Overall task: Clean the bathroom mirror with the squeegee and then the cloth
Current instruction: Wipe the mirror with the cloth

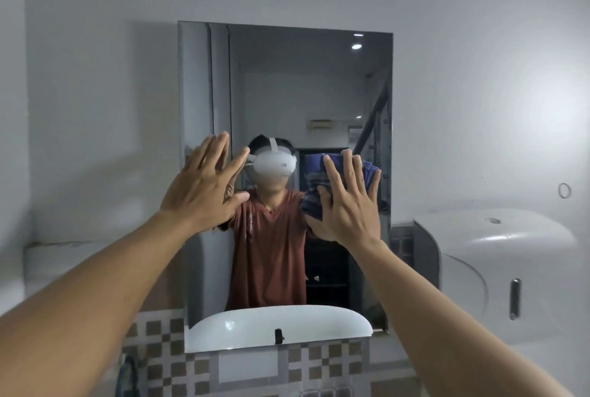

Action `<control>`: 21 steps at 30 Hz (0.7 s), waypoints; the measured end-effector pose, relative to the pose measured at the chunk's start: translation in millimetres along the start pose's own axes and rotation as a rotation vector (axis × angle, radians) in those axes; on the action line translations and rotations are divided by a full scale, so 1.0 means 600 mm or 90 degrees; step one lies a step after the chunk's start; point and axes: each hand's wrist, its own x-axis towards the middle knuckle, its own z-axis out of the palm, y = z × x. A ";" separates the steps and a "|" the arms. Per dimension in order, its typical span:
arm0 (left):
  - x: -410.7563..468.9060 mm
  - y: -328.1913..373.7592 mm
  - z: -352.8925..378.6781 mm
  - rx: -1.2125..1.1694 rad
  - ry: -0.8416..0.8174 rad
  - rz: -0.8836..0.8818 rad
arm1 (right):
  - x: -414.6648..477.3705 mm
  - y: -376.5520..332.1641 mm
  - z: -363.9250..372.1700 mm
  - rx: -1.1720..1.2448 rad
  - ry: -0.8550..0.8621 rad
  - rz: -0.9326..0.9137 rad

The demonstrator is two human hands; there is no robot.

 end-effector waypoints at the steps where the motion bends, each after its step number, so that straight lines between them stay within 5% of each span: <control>1: 0.000 0.000 0.002 -0.002 0.002 -0.002 | 0.000 0.008 -0.003 0.008 0.002 0.018; 9: -0.003 0.003 -0.011 -0.008 0.009 -0.018 | -0.048 0.020 -0.009 0.070 0.008 0.144; 16: 0.027 -0.013 -0.044 -0.017 0.102 -0.010 | -0.086 0.023 0.030 0.038 0.017 0.110; 21: 0.040 -0.034 -0.028 0.010 0.056 0.015 | -0.094 -0.017 0.054 -0.003 0.020 0.054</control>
